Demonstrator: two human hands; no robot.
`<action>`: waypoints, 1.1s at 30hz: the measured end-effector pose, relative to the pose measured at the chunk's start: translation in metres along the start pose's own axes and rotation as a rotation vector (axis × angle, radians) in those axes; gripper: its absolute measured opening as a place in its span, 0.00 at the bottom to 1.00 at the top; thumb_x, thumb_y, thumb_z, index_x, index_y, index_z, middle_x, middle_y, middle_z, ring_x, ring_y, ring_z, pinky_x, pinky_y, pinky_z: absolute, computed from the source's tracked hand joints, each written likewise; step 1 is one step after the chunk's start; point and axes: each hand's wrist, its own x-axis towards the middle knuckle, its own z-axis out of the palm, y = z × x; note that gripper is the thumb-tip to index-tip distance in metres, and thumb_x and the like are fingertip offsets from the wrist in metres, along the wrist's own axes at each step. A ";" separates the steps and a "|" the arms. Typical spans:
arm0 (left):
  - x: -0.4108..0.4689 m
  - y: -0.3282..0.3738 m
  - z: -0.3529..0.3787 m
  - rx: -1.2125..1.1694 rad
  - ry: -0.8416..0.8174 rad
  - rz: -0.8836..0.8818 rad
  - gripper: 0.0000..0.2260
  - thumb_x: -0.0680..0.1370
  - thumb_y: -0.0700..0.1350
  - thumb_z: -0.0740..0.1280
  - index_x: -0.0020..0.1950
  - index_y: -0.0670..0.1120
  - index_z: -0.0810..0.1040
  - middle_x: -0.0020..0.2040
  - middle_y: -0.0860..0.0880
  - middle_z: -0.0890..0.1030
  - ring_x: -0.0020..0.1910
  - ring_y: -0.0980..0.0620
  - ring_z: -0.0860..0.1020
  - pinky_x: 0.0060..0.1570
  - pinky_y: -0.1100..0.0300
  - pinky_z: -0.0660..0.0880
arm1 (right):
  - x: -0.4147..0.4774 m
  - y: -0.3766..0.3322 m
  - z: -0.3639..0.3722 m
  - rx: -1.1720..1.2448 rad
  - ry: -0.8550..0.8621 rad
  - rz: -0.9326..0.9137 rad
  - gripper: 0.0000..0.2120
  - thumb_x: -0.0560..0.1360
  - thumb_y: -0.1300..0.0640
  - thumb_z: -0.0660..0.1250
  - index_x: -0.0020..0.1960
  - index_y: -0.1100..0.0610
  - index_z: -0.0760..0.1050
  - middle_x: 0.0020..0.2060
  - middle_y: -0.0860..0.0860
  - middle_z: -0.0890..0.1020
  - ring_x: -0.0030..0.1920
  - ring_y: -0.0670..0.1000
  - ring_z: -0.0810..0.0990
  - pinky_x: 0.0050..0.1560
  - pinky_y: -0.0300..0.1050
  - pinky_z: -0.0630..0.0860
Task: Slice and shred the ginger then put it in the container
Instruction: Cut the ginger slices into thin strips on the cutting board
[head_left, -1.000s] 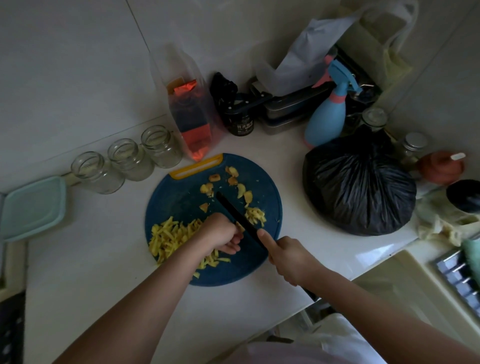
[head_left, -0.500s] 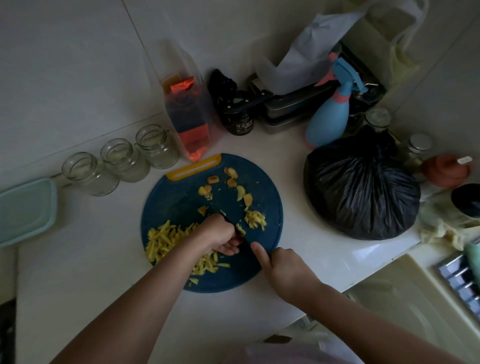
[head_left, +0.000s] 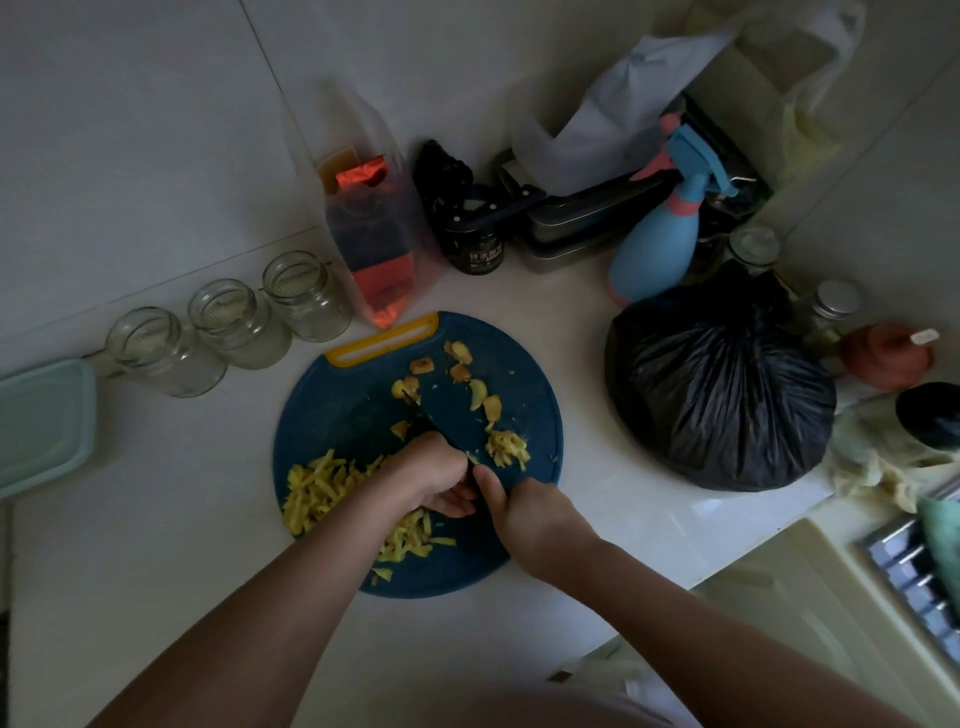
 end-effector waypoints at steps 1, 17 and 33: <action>0.000 0.000 0.000 -0.004 -0.008 -0.001 0.12 0.80 0.34 0.55 0.42 0.37 0.76 0.34 0.43 0.78 0.30 0.51 0.78 0.25 0.64 0.76 | 0.000 -0.002 -0.001 0.028 -0.010 0.007 0.19 0.83 0.41 0.45 0.42 0.45 0.68 0.41 0.60 0.77 0.47 0.61 0.79 0.52 0.53 0.77; -0.011 -0.003 -0.006 0.018 -0.083 0.035 0.08 0.81 0.34 0.58 0.47 0.34 0.76 0.34 0.43 0.77 0.30 0.50 0.78 0.27 0.63 0.78 | -0.010 0.027 -0.035 0.392 -0.062 0.194 0.32 0.75 0.29 0.53 0.33 0.57 0.67 0.22 0.51 0.69 0.19 0.49 0.65 0.23 0.38 0.65; 0.015 -0.012 0.036 0.734 0.397 1.083 0.22 0.77 0.44 0.68 0.71 0.43 0.70 0.72 0.45 0.68 0.71 0.46 0.63 0.71 0.59 0.57 | -0.013 0.038 -0.074 0.490 0.065 0.157 0.28 0.76 0.32 0.56 0.33 0.55 0.63 0.20 0.48 0.64 0.19 0.47 0.61 0.22 0.37 0.61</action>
